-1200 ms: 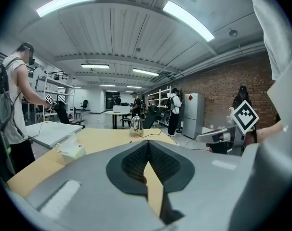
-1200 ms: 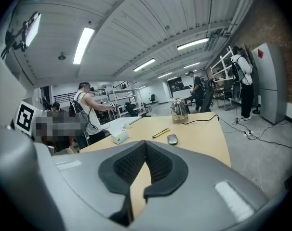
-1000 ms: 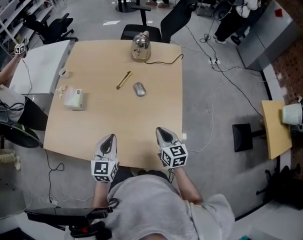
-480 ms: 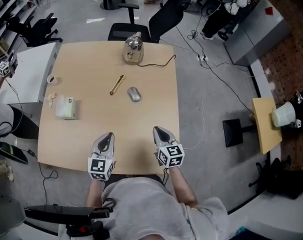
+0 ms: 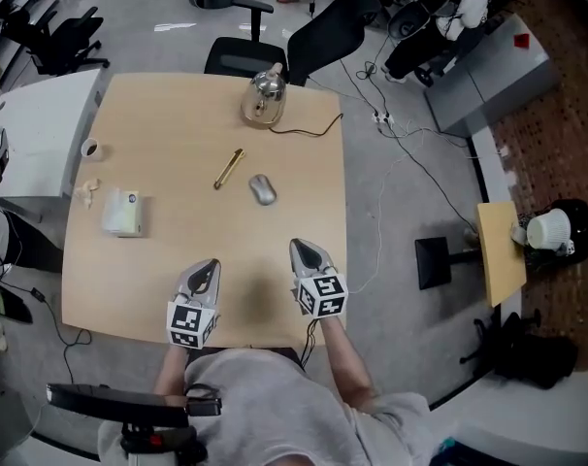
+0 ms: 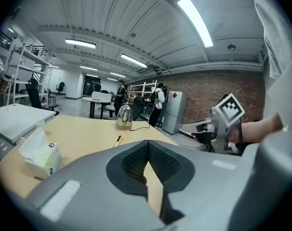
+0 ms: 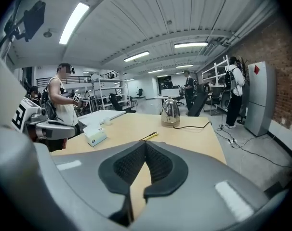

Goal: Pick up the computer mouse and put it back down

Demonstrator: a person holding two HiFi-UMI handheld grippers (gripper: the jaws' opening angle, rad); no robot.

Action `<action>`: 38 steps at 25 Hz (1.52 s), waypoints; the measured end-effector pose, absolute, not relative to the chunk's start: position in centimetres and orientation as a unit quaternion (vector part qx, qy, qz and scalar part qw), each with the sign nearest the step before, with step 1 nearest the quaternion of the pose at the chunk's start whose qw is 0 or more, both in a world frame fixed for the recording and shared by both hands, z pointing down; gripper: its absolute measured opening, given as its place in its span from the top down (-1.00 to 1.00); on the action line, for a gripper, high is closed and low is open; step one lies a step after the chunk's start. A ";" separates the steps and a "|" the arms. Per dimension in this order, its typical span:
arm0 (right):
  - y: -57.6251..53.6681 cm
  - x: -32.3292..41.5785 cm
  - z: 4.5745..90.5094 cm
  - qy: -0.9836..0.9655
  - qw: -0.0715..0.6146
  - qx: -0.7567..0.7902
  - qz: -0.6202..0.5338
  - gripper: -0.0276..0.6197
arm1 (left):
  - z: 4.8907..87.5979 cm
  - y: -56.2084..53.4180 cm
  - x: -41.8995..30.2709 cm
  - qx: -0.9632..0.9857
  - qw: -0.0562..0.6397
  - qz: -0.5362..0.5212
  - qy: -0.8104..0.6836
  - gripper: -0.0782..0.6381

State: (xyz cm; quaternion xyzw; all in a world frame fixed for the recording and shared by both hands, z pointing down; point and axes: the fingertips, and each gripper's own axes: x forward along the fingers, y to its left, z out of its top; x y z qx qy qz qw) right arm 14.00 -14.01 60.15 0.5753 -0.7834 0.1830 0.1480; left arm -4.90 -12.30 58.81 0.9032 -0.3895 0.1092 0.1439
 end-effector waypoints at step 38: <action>-34.0 12.7 76.5 -0.733 0.416 0.482 0.239 0.20 | 63.8 -17.7 -10.7 0.899 0.178 0.152 -0.370 0.73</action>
